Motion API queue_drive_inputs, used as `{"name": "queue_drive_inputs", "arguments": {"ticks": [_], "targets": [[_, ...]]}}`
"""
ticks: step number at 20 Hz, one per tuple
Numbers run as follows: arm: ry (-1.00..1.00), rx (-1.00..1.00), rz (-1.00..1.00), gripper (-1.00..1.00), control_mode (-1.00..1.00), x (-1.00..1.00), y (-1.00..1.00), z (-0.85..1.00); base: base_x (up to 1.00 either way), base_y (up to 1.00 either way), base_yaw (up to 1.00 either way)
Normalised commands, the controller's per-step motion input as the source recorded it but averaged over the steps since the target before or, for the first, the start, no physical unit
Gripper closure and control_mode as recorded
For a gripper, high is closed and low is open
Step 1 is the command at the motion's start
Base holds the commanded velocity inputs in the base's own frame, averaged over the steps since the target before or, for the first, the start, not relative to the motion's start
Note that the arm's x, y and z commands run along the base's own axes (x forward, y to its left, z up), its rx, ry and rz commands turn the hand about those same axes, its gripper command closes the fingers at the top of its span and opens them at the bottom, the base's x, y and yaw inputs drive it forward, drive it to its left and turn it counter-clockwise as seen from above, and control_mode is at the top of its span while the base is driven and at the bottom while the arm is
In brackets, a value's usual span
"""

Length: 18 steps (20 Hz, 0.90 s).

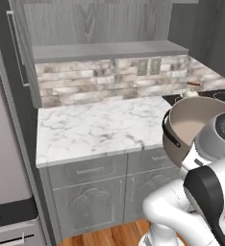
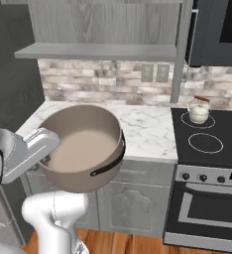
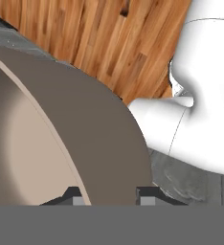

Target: Pick the kettle from the cabinet and place it on a stove burner. Then pick the pot from the counter and place it on another stove burner. Finally, turn both burners on.

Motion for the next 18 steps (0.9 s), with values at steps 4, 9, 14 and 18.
{"name": "queue_drive_inputs", "arguments": {"ticks": [4, 9, 14, 18], "targets": [[0.0, 0.0, 0.0, 1.0, 1.0, 0.0, 0.0, 0.0, -0.44, -0.32, -0.08], [0.0, 0.0, 0.0, 1.0, 1.0, 0.0, 0.0, 0.0, -0.39, -0.39, -0.08], [0.0, 0.0, 0.0, 1.0, 1.0, 0.0, 0.0, 0.0, -0.33, -0.46, -0.09], [0.0, 0.0, 0.0, 1.0, 1.0, 0.0, 0.0, 0.0, -0.3, -0.45, -0.08]]}}
